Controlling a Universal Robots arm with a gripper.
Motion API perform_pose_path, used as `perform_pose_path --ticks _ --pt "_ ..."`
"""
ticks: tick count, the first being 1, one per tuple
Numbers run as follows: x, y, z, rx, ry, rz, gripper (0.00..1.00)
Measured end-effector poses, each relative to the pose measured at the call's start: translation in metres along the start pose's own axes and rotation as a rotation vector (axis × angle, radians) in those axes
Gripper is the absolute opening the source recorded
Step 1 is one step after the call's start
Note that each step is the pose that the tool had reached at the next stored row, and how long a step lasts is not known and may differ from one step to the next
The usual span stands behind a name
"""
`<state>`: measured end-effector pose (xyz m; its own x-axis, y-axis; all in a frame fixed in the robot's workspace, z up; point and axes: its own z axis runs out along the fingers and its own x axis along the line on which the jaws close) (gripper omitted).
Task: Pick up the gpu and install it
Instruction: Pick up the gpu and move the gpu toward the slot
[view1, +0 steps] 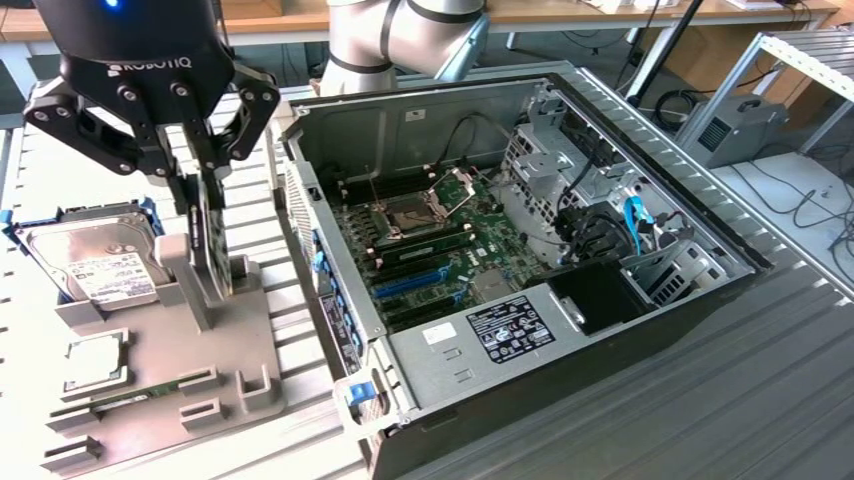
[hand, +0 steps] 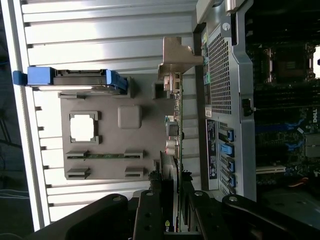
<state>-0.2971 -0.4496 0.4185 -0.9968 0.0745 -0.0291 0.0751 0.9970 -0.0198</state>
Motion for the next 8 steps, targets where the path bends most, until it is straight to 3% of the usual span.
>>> perform_pose_path --ticks 8 --pt "-0.0001 -0.0001 -0.0034 0.0 0.0 0.0 0.26"
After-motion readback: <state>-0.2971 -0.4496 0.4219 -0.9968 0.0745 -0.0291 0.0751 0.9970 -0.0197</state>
